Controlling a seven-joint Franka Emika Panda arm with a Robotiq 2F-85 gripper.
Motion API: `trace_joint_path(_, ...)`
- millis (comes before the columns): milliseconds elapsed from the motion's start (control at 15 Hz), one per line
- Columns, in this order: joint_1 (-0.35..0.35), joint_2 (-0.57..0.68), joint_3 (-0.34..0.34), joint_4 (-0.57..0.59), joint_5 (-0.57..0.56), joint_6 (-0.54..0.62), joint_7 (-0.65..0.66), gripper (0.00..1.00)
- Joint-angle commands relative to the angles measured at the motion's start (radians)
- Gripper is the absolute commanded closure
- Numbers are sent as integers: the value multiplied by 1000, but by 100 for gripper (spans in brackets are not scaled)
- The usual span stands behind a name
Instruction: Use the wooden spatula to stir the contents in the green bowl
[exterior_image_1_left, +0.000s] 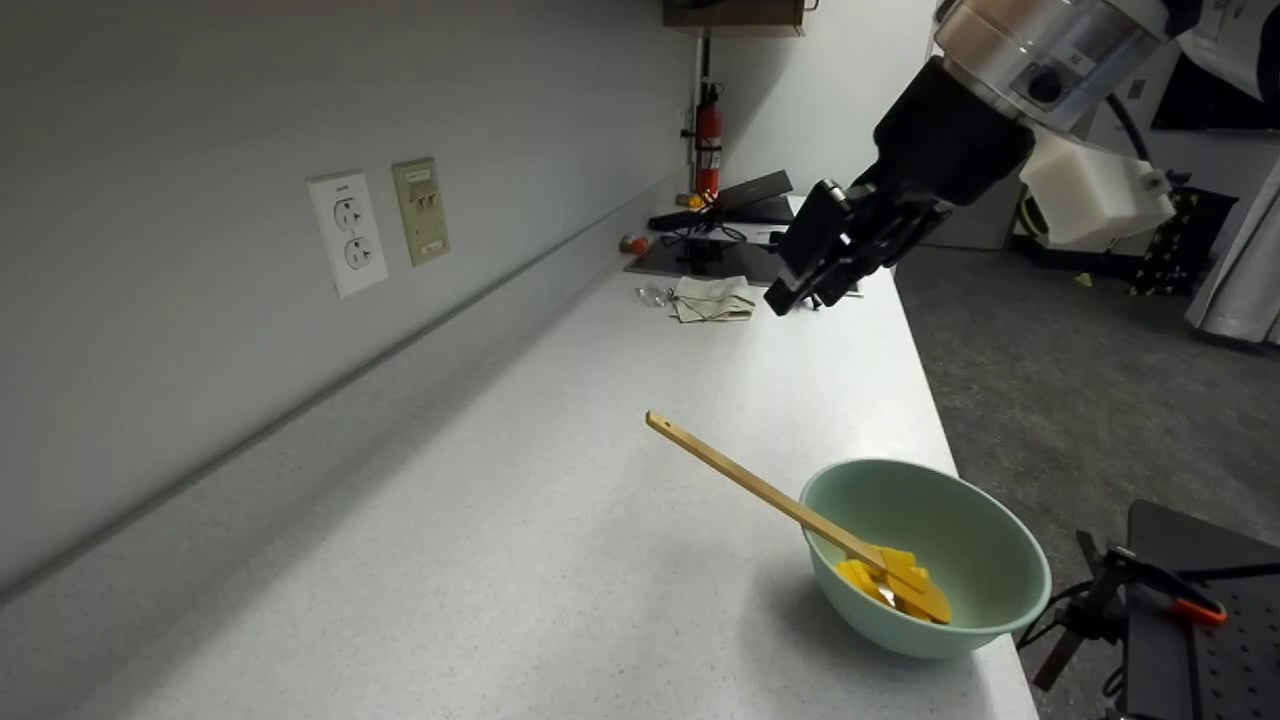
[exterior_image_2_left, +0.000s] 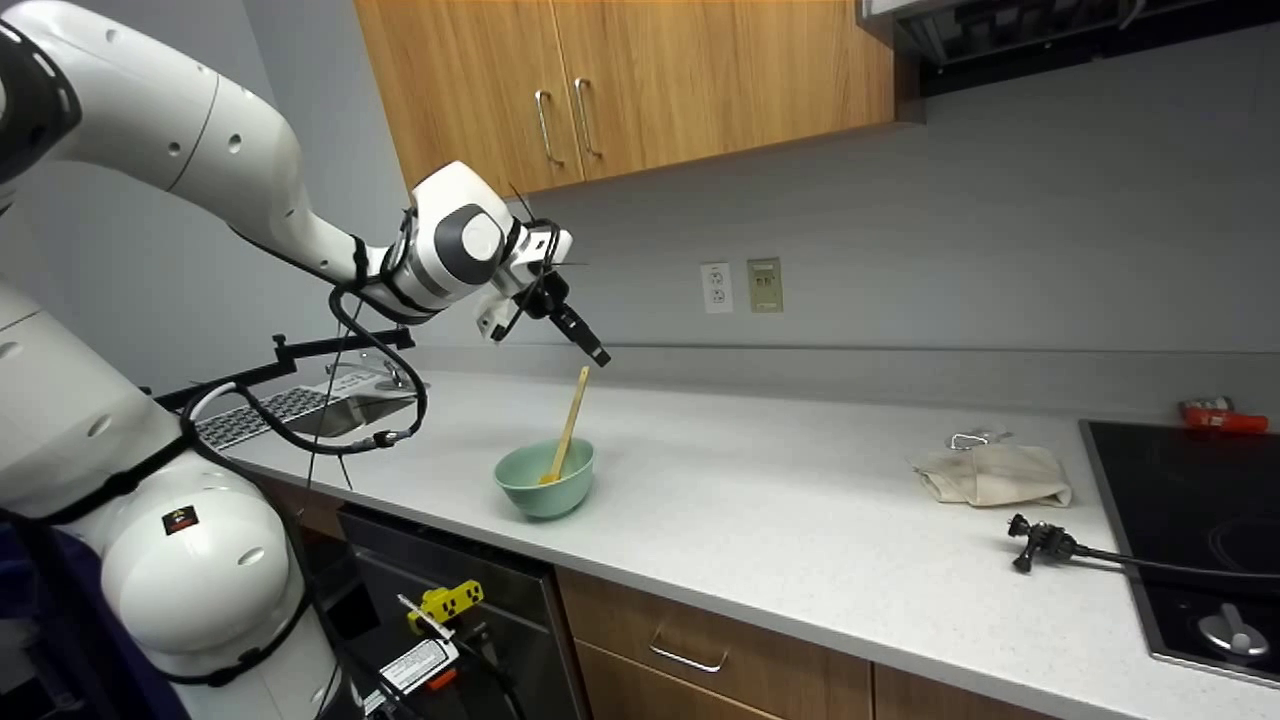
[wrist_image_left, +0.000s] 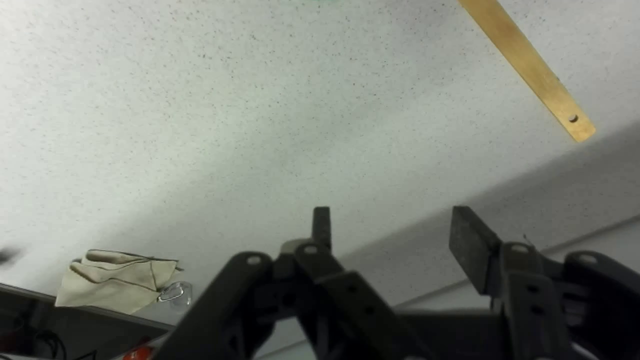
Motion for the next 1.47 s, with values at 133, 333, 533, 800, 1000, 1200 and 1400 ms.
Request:
trace_joint_path(133, -169, -55, 132, -68, -77, 142, 110, 0)
trace_joint_path(333, -214, -99, 184, -108, -231, 230, 201, 0)
trace_joint_path(533, -229, -155, 248, -148, -310, 281, 258, 0)
trace_joint_path(800, -204, -138, 263, -134, -316, 261, 256, 0)
trace_joint_path(1000, -204, -177, 276, -156, -316, 261, 259, 0)
trace_joint_path(1200, -204, -179, 276, -159, -316, 261, 259, 0)
trace_joint_path(1400, -205, -179, 276, -160, -316, 261, 259, 0)
